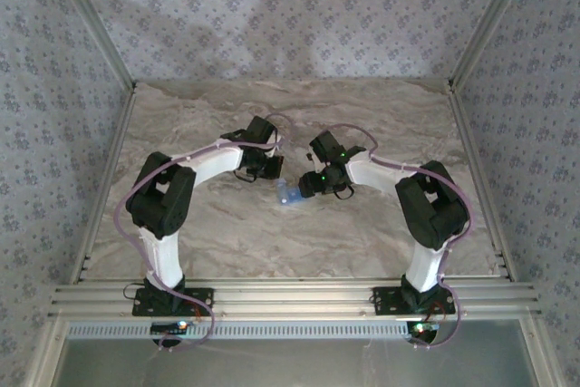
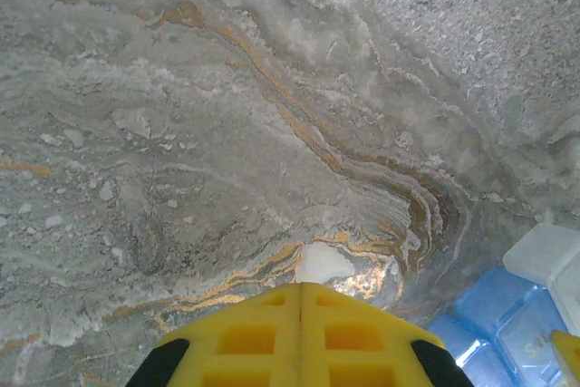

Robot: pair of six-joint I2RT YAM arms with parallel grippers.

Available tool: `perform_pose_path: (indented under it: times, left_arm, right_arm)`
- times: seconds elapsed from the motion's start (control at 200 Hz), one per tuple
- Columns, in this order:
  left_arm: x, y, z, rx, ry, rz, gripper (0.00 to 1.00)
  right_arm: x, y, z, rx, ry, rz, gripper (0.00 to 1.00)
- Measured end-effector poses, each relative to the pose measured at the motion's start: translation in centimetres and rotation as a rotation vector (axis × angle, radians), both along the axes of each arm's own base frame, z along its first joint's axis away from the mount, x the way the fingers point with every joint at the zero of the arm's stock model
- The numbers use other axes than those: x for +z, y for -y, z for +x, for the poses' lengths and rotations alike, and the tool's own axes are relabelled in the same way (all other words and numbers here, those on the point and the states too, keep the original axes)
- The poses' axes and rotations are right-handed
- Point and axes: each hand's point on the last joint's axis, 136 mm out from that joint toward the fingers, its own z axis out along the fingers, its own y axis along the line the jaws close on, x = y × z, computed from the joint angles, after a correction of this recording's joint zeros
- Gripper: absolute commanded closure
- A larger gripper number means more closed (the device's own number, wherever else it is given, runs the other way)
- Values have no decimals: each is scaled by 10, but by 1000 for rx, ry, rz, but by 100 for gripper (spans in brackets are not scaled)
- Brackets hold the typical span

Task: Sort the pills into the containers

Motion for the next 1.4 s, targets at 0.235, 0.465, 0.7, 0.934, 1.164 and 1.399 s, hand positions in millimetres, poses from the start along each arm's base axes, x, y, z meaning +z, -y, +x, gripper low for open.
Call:
perform_pose_path:
  times: [0.235,0.465,0.7,0.934,1.164,1.399]
  left_arm:
    - [12,8,-11,-30,6,-28,100]
    - [22,20,-24,-69,13,-57,100]
    - [23,21,-35,-85,3,-62,100]
    - [23,23,-50,-102,-5,-62,100]
    - [13,22,-66,-112,-38,-48,100]
    - [5,22,-76,-115,-60,-40,100]
  right_arm:
    - [1,-1,1,-10,-2,3,33]
    - [0,-2,3,-17,-5,5,33]
    - [0,-3,5,-17,-4,6,33]
    - [0,-4,6,-21,-9,4,33]
    - [0,-4,6,-28,-17,4,34]
    - [-1,-4,7,-36,-24,8,34]
